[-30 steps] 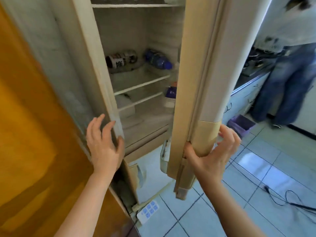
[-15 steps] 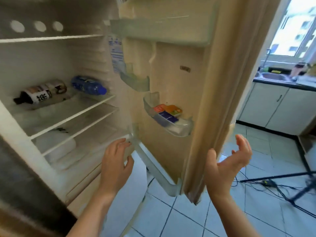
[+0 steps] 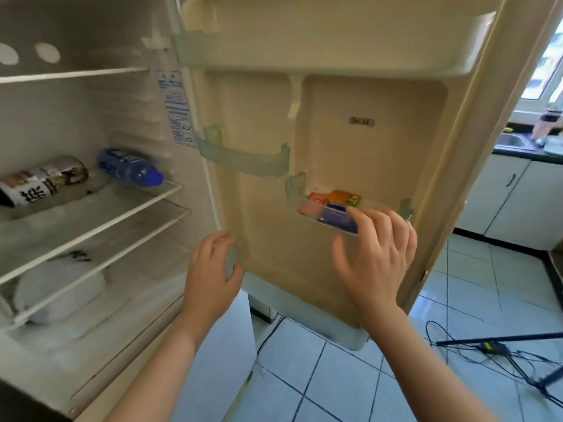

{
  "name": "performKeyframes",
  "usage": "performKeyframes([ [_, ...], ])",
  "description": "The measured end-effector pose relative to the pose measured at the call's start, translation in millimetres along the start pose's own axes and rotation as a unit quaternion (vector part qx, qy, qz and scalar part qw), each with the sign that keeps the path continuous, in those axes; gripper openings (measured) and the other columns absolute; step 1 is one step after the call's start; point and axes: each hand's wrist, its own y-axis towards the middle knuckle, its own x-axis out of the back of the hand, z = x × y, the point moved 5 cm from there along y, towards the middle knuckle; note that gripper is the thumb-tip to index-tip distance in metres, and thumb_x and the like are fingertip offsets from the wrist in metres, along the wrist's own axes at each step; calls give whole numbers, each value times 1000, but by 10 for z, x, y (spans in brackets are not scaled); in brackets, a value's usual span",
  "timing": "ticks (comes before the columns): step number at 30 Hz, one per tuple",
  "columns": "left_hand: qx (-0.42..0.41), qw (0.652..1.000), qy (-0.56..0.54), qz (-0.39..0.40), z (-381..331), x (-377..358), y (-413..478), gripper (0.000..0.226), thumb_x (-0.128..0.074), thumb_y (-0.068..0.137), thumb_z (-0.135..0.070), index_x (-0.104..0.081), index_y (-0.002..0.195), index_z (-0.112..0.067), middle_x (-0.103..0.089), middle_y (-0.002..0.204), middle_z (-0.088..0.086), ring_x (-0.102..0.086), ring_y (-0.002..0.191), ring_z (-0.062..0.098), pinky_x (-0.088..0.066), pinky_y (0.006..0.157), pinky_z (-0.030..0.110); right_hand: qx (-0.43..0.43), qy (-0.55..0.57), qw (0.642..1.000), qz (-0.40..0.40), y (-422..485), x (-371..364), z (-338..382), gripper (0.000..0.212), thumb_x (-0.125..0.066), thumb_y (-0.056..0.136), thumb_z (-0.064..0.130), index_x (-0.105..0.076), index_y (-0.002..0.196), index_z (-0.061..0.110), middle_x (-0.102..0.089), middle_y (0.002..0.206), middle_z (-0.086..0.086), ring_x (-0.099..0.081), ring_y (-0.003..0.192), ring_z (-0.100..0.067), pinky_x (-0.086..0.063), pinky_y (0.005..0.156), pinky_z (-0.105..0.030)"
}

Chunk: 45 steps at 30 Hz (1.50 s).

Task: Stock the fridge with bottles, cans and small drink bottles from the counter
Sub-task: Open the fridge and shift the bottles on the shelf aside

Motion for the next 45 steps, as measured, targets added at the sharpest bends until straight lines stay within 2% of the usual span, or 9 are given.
performKeyframes([
  [7, 34, 990, -28, -132, 48, -140, 942, 55, -63, 77, -4, -48, 130, 1, -46, 134, 20, -41, 126, 34, -23, 107, 25, 41, 30, 997, -59, 425, -581, -784, 19, -64, 85, 22, -68, 99, 10, -66, 100, -7, -52, 109, -28, -37, 102, -49],
  [12, 48, 968, -44, -241, 51, -290, 1499, 73, -55, 84, -20, -24, 146, 3, -18, 153, 26, -15, 142, 30, -1, 113, 12, 48, 71, 995, -45, 756, -1065, -1198, 24, -60, 84, 20, -65, 102, 4, -64, 110, -11, -44, 124, -34, -33, 108, -44],
  [15, 53, 973, -40, -219, 55, -480, 1726, 76, -49, 87, -29, -14, 150, -6, -9, 158, 18, -8, 146, 24, 4, 113, 10, 9, 94, 995, -16, 962, -1340, -1335, 30, -51, 85, 22, -62, 105, 2, -61, 115, -13, -38, 130, -35, -26, 110, -36],
  [20, 54, 979, -32, -194, 58, -749, 1864, 81, -47, 87, -38, -5, 152, -16, -10, 157, -5, -4, 141, 1, -7, 115, 24, -28, 123, 991, 38, 1303, -1767, -1474, 41, -43, 82, 30, -59, 105, -1, -60, 110, -16, -42, 124, -37, -37, 101, -45],
  [24, 42, 983, -3, -181, 23, -800, 1914, 82, -50, 86, -36, -8, 152, -13, -17, 157, 7, -10, 143, 10, 1, 111, 8, -31, 123, 989, 76, 1503, -2047, -1525, 42, -54, 80, 30, -57, 106, -2, -58, 110, -19, -43, 123, -39, -36, 100, -45],
  [28, 28, 986, 9, -166, -6, -810, 1947, 81, -47, 86, -42, -7, 152, -18, -15, 154, -2, -1, 137, -8, 4, 109, 3, -14, 112, 988, 110, 1661, -2283, -1578, 45, -57, 79, 35, -59, 103, -2, -56, 108, -20, -42, 121, -39, -41, 94, -47],
  [34, 13, 992, -2, -126, 0, -859, 1967, 78, -44, 88, -42, 0, 151, -35, 3, 153, -25, 2, 141, -6, 2, 113, 11, -9, 113, 980, 162, 1829, -2596, -1684, 42, -62, 86, 35, -56, 114, 4, -54, 121, -14, -35, 132, -32, -42, 98, -48],
  [41, 36, 995, -3, -94, -82, -885, 2012, 79, -46, 88, -39, 0, 151, -27, 0, 157, -12, -2, 146, 6, -6, 117, 29, -15, 74, 977, 197, 1938, -2756, -1656, 48, -56, 88, 37, -51, 129, 13, -45, 140, -10, -27, 137, -31, -27, 108, -45],
  [45, 46, 995, -10, -88, -134, -914, 2035, 74, -39, 90, -40, 2, 151, -25, 4, 156, -12, 1, 145, 4, -4, 118, 28, -69, 84, 968, 226, 1883, -2718, -1618, 54, -56, 87, 33, -42, 138, 23, -34, 147, -9, -26, 133, -33, -38, 99, -48],
])
